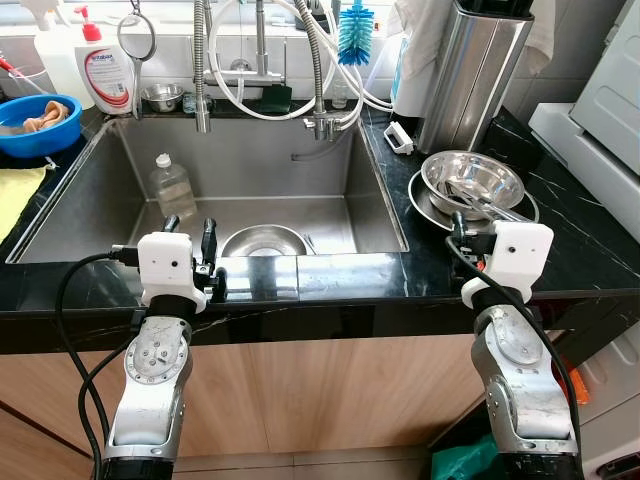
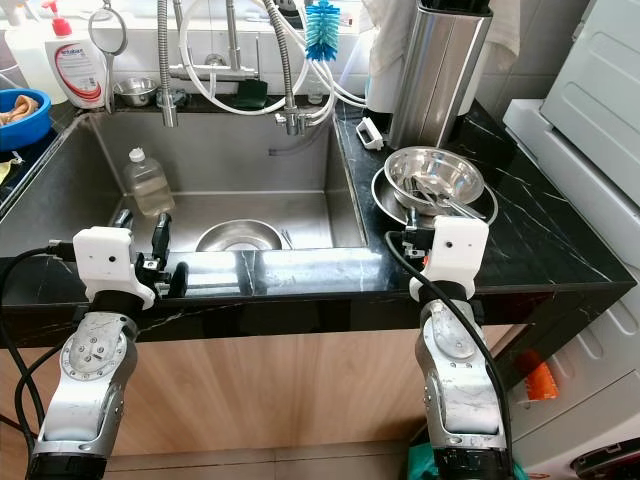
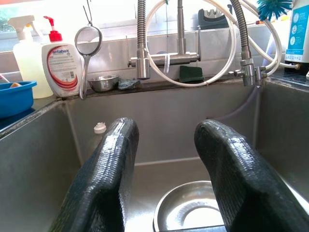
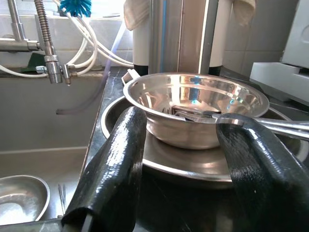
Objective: Kitchen organization
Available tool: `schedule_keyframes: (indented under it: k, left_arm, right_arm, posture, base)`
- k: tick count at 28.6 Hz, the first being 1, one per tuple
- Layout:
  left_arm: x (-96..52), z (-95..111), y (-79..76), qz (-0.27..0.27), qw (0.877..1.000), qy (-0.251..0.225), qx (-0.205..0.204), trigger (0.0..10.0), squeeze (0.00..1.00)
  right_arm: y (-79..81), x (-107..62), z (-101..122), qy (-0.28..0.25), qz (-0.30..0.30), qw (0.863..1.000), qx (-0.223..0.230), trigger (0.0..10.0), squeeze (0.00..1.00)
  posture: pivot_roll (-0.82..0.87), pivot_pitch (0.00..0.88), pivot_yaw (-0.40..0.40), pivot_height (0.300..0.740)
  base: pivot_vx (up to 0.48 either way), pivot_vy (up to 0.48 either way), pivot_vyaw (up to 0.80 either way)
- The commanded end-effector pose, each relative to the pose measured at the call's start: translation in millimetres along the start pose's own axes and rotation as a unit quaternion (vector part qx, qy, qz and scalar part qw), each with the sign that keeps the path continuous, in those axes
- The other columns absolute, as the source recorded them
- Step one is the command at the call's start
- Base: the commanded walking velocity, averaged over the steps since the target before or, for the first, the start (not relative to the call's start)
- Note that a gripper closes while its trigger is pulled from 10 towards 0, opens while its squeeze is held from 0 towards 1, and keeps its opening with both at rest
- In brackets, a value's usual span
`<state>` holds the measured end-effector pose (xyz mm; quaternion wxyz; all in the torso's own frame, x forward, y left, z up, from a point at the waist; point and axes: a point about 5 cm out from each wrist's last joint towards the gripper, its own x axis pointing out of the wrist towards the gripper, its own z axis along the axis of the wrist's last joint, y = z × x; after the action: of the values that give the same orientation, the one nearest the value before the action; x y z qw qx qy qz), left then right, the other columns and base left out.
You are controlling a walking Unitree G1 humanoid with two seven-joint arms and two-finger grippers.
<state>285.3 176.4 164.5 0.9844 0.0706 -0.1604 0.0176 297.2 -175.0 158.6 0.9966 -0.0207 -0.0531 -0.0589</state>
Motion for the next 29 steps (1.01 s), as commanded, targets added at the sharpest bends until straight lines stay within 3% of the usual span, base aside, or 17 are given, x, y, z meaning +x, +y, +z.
schedule_keyframes:
  k: [1,4,5,6,7,8,9,10,11,29]
  left_arm:
    - [-2.8,-5.5,-1.1,-0.006,1.0,0.015,0.0,10.0,0.0]
    - [-3.2,-5.4,-1.3,-0.007,1.0,0.015,0.0,10.0,0.0]
    - [-3.3,-6.0,-1.4,-0.008,1.0,0.016,0.001,10.0,0.0]
    - [-3.3,-6.0,-1.4,-0.008,1.0,0.016,0.001,10.0,0.0]
    - [-3.5,-6.6,-1.3,-0.008,1.0,0.017,0.0,10.0,0.0]
    - [-3.5,-6.6,-1.3,-0.008,1.0,0.017,0.0,10.0,0.0]
    - [-3.7,-6.9,-1.4,-0.008,1.0,0.017,0.0,10.0,0.0]
    - [-3.7,-6.9,-1.4,-0.008,1.0,0.017,0.0,10.0,0.0]
    - [-4.2,-7.4,-2.1,-0.008,1.0,0.018,0.0,10.0,0.0]
    - [-2.9,-6.9,-2.0,-0.005,1.0,0.016,-0.002,10.0,0.0]
  right_arm:
    - [0.8,3.0,4.0,-0.01,0.004,1.0,-0.001,10.0,0.0]
    - [1.5,3.1,4.4,-0.011,0.006,1.0,-0.002,10.0,0.0]
    - [2.1,3.4,4.9,-0.013,0.009,1.0,-0.002,8.2,0.0]
    - [2.1,3.4,4.9,-0.013,0.009,1.0,-0.002,8.2,0.0]
    - [2.4,3.7,5.3,-0.014,0.011,1.0,-0.004,3.1,0.0]
    - [2.4,3.7,5.3,-0.014,0.011,1.0,-0.004,3.1,0.0]
    - [1.8,4.0,5.4,-0.014,0.01,1.0,-0.004,0.8,0.0]
    - [1.8,4.0,5.4,-0.014,0.01,1.0,-0.004,0.8,0.0]
    - [0.7,4.4,5.6,-0.015,0.007,1.0,-0.005,0.1,0.0]
    - [-0.7,6.8,9.5,-0.021,0.006,1.0,-0.005,0.0,0.0]
  posture:
    - [-0.07,0.0,-0.036,0.706]
    - [-0.07,0.0,-0.036,0.706]
    - [-0.07,0.0,-0.036,0.706]
    - [-0.07,0.0,-0.036,0.706]
    - [-0.07,0.0,-0.037,0.706]
    - [-0.07,0.0,-0.037,0.706]
    - [-0.07,0.0,-0.037,0.706]
    - [-0.07,0.0,-0.037,0.706]
    - [-0.07,0.0,-0.037,0.706]
    - [-0.07,0.0,-0.041,0.706]
  base:
    - [0.0,0.0,0.0]
    - [0.0,0.0,0.0]
    - [0.0,0.0,0.0]
    - [0.0,0.0,0.0]
    - [0.0,0.0,0.0]
    - [0.0,0.0,0.0]
    - [0.0,0.0,0.0]
    - [0.0,0.0,0.0]
    - [0.0,0.0,0.0]
    - [0.0,0.0,0.0]
